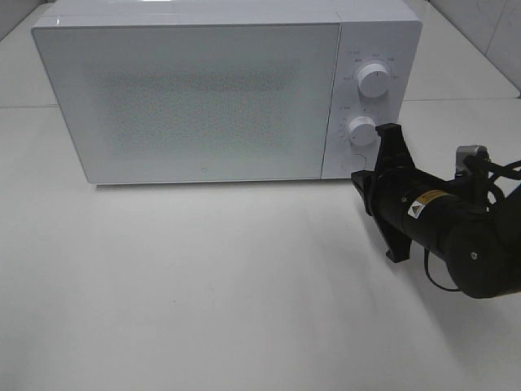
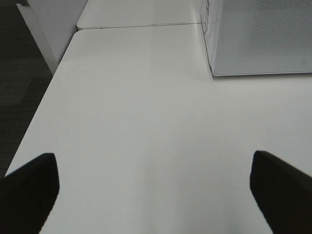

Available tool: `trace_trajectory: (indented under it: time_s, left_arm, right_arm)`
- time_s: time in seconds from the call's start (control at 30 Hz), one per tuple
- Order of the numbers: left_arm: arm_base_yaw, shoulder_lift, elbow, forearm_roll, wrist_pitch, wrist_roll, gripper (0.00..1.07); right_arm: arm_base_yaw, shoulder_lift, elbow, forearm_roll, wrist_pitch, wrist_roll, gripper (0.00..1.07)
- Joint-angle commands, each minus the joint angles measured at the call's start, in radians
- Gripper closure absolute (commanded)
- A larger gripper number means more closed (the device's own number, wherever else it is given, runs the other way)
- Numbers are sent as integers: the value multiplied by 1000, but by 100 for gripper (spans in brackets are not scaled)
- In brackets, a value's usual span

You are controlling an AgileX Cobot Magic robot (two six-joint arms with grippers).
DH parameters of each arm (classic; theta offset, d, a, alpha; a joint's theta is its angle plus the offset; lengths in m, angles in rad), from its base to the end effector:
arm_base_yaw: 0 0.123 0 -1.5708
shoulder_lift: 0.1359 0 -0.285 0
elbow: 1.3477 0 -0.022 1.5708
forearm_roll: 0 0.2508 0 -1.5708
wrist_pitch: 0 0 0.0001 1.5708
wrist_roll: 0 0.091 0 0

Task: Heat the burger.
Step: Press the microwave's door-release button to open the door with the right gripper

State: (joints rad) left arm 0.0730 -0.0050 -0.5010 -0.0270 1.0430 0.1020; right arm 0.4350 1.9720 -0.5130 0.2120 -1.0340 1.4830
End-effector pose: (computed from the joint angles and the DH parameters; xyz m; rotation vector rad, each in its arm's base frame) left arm -0.0048 -0.0025 0.2790 0.0304 2.0210 0.0788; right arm 0.2800 0.1120 0.0958 1.2592 1.6819 1.1469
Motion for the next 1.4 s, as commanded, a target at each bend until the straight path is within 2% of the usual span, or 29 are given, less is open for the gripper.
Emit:
trace_trajectory:
  time_s: [0.03,0.37,0.83,1.4]
  left_arm:
    - [4,-20,3,2,-9,-4,6]
    - [4,-20,3,2,-9,-4,6]
    - [4,-20,3,2,-9,-4,6]
    - [4,-20,3,2,-9,-4,6]
  right_arm:
    - [0,13,-25,3,25,12,104]
    - [-4,65,-100,24,55,-7,104]
    - [-4,107,-145,53,55,-18,104]
    - [-51,114,-186,54,107,-51,104]
